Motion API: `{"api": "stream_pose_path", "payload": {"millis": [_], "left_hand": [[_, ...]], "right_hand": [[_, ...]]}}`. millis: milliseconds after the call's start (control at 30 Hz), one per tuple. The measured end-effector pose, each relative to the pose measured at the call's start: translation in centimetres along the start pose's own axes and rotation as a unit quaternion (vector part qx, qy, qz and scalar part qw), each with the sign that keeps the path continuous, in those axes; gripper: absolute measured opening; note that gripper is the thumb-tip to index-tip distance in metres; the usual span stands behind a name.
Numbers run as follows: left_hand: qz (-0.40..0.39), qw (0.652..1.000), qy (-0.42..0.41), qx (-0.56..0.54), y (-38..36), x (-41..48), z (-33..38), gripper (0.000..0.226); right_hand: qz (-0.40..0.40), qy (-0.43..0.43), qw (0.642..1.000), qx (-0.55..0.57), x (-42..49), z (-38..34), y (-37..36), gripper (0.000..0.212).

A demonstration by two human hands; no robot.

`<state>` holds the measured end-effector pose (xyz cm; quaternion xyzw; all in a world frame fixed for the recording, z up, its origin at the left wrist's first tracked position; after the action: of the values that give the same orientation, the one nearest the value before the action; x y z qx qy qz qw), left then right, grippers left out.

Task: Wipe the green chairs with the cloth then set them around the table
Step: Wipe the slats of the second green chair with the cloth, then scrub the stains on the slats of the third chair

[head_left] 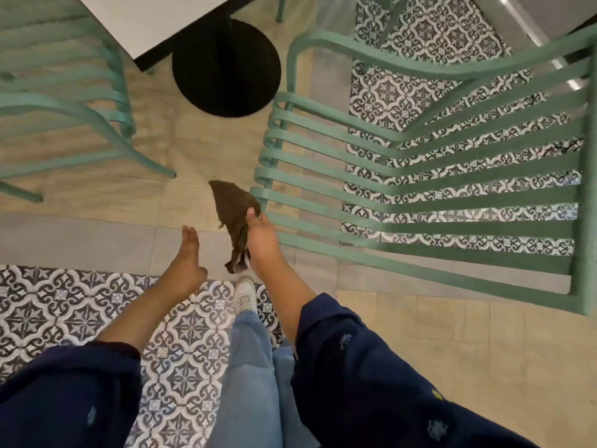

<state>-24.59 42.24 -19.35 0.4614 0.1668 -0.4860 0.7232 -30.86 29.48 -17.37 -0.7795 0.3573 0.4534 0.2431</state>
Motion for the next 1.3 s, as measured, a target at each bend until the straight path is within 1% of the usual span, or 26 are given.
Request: {"api": "stream_pose_path", "payload": {"millis": [100, 167, 233, 433, 467, 567, 700, 800, 1000, 1133, 1233, 1300], "left_hand": [[-0.009, 1.0, 0.015, 0.016, 2.6, -2.7, -0.9, 0.086], [0.007, 0.999, 0.027, 0.017, 4.5, -4.4, -0.8, 0.084], [0.036, 0.999, 0.025, 0.007, 6.4, -6.8, -0.3, 0.08], [0.089, 0.996, -0.001, -0.022, 9.8, -13.5, 2.3, 0.055], [0.091, 0.995, -0.003, -0.029, 10.0, -14.2, 2.6, 0.052], [0.134, 0.989, 0.004, -0.057, 11.8, -18.3, 2.2, 0.046], [0.185, 0.979, 0.018, -0.086, 13.9, -23.2, 0.5, 0.043], [0.227, 0.966, 0.021, -0.124, 15.6, -26.1, -2.3, 0.042], [0.27, 0.945, 0.024, -0.183, 19.5, -28.2, -9.6, 0.04], [0.272, 0.939, 0.024, -0.209, 24.5, -28.0, -15.8, 0.039], [0.262, 0.945, 0.028, -0.196, 28.8, -27.9, -19.5, 0.039], [0.255, 0.949, 0.022, -0.183, 31.3, -27.6, -21.1, 0.038]], "right_hand": [[-0.018, -0.017, 0.999, 0.027, -1.7, -0.7, -0.6, 0.042], [-0.039, -0.022, 0.999, 0.028, -3.8, -2.1, -0.7, 0.042], [-0.083, -0.027, 0.996, 0.028, -6.8, -3.5, -1.1, 0.044], [-0.198, -0.027, 0.979, 0.044, -13.6, -6.2, -2.6, 0.042], [-0.204, -0.025, 0.977, 0.046, -14.4, -6.5, -2.5, 0.04], [-0.231, -0.038, 0.97, 0.064, -18.0, -6.4, -3.7, 0.032], [-0.255, -0.05, 0.963, 0.078, -20.7, -5.4, -6.5, 0.037], [-0.257, -0.047, 0.964, 0.051, -22.7, -4.3, -10.2, 0.043], [-0.232, -0.039, 0.972, 0.027, -23.0, -2.1, -19.1, 0.041], [-0.206, -0.028, 0.978, 0.005, -21.5, -1.7, -26.7, 0.045], [-0.181, -0.018, 0.983, -0.015, -20.2, -1.9, -32.2, 0.044], [-0.187, -0.005, 0.982, -0.011, -20.1, -2.4, -35.0, 0.042]]}}
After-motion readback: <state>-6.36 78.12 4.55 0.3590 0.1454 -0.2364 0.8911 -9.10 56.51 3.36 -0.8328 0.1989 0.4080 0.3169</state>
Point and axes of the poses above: each hand's wrist, its own x-axis towards the middle knuckle, its own y-axis out of the back of the hand, z = x × y, the point moved 4 cm from there along x, towards the middle knuckle, and after that the axes turned 6 degrees about -y, right-handed, at the moved point
